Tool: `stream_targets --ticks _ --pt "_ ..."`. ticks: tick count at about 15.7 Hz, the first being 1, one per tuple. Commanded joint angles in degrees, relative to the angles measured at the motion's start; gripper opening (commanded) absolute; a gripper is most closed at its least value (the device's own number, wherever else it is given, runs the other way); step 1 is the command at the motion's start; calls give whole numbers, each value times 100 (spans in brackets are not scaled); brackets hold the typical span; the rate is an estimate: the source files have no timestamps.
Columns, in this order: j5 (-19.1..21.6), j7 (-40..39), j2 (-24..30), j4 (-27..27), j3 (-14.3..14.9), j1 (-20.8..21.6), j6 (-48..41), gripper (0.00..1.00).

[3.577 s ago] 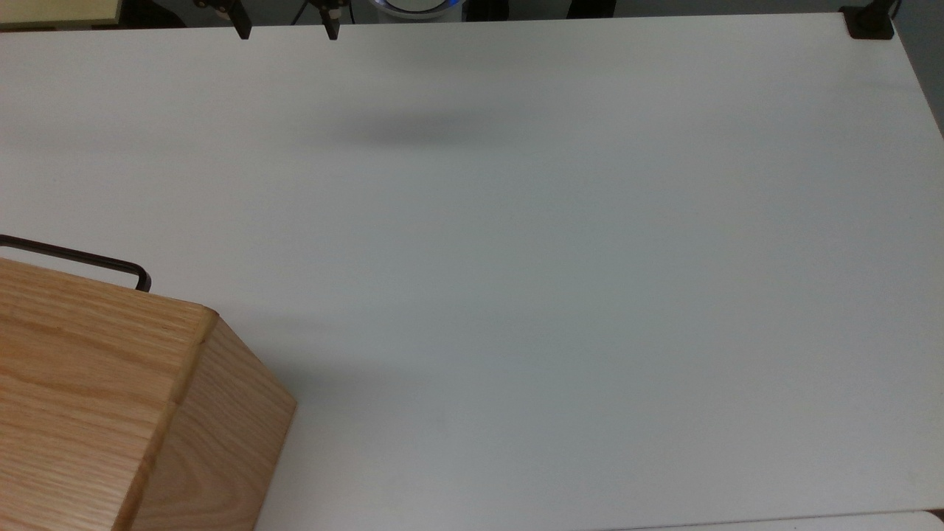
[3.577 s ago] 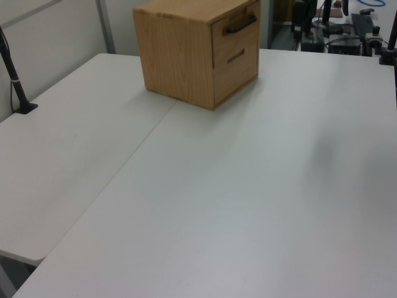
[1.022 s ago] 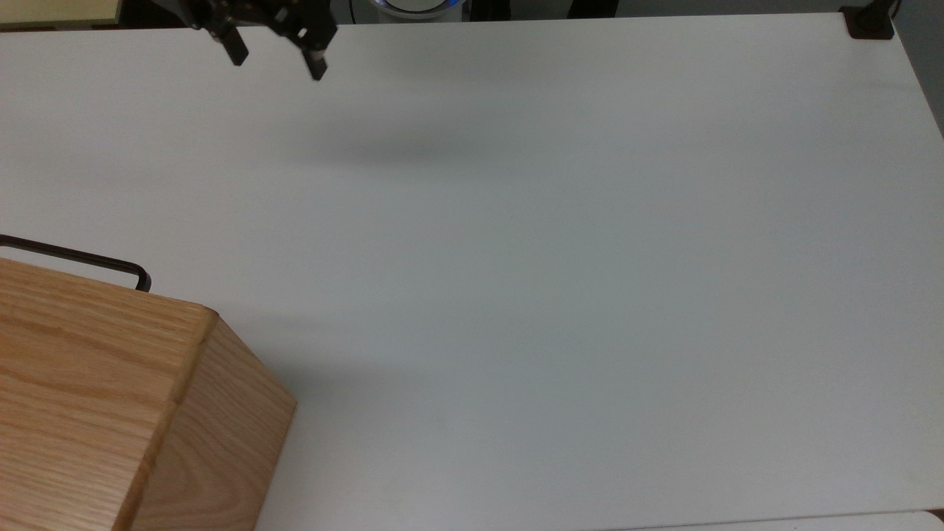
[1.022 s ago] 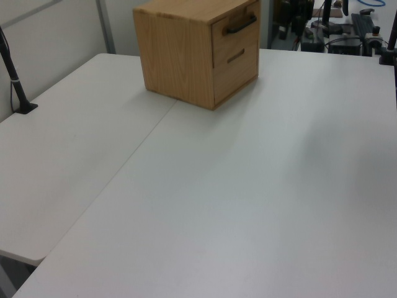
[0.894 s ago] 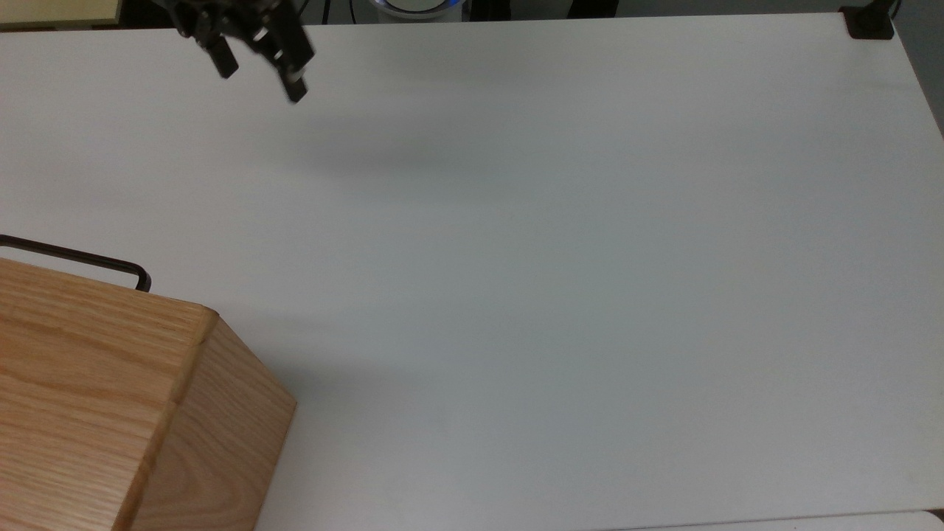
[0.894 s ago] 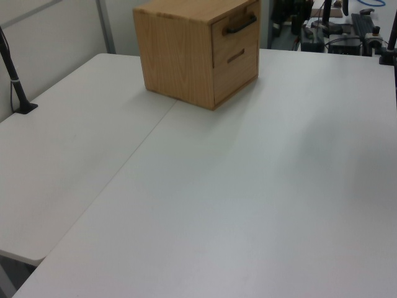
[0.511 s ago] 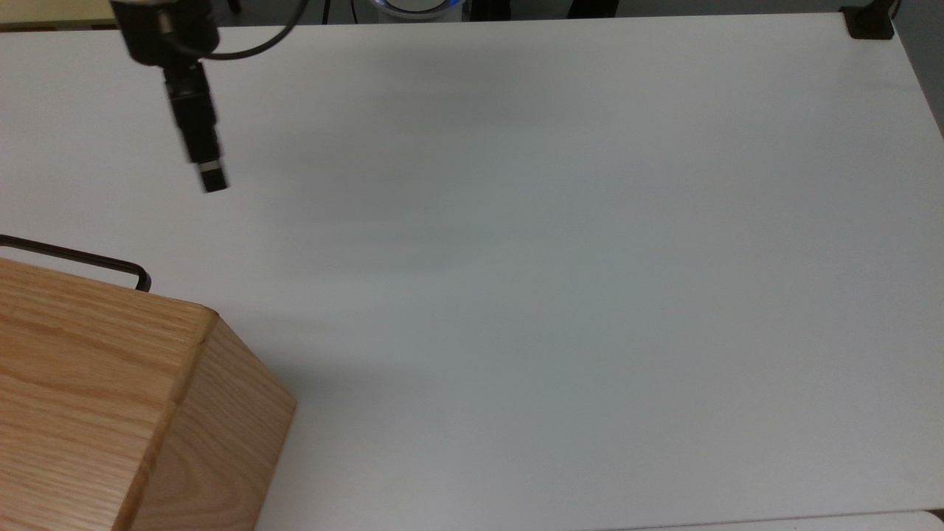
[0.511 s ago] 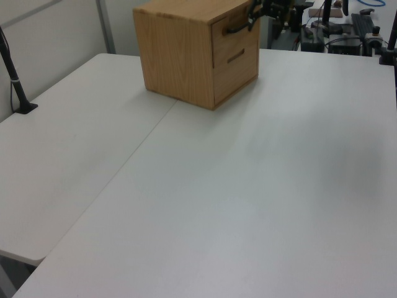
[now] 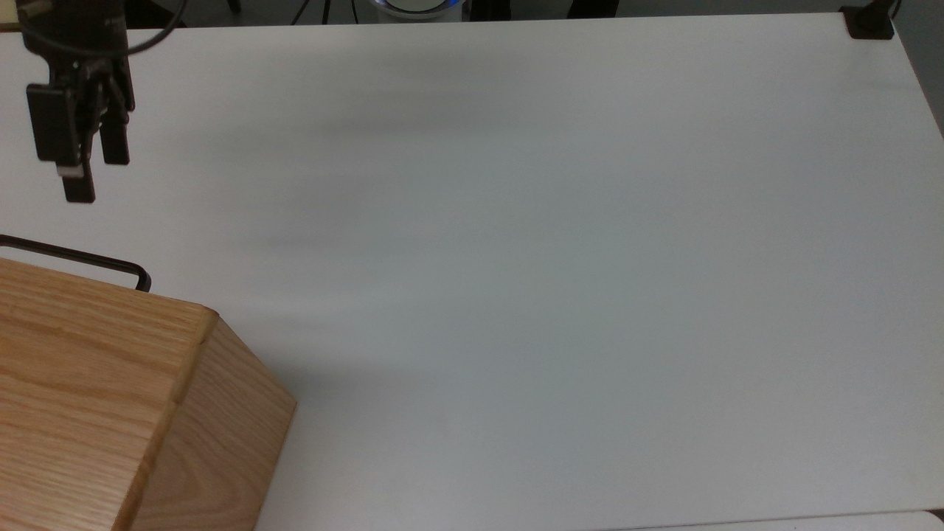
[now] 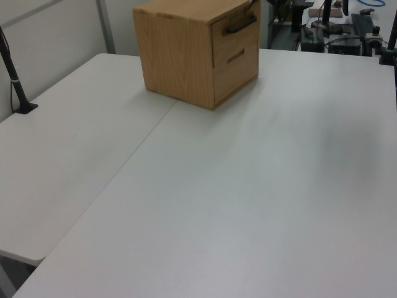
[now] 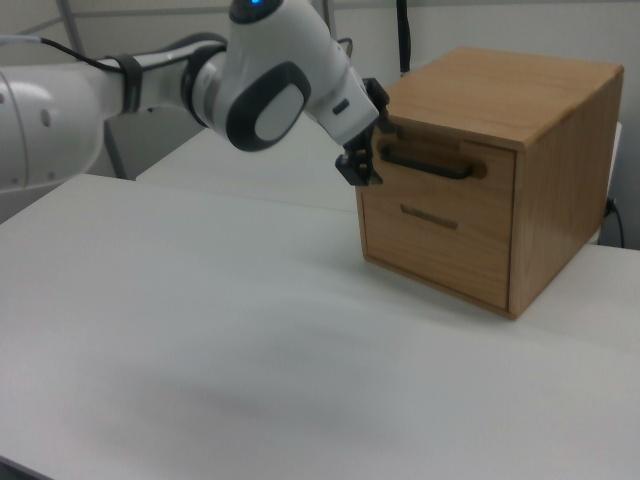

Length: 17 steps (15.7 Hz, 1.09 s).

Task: Open the drawer by sliding it
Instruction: 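Move the gripper toward the black handle of the upper wooden drawer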

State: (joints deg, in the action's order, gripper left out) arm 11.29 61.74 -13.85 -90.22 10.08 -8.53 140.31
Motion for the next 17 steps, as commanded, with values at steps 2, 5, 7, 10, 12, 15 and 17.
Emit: stream_targets --ticks 2,5,7,10,12,15,17 --pt "120 163 -355 101 11 27 540 89" --pt "190 163 -618 110 11 -69 1093 81" --pt "321 154 -663 110 11 -79 1253 71" --pt "339 128 -654 110 11 -79 1253 51" --pt "313 119 -672 110 2 -70 1253 44" --pt "339 110 -663 110 11 -70 1253 40" --pt "331 136 -672 110 2 -70 1253 40"
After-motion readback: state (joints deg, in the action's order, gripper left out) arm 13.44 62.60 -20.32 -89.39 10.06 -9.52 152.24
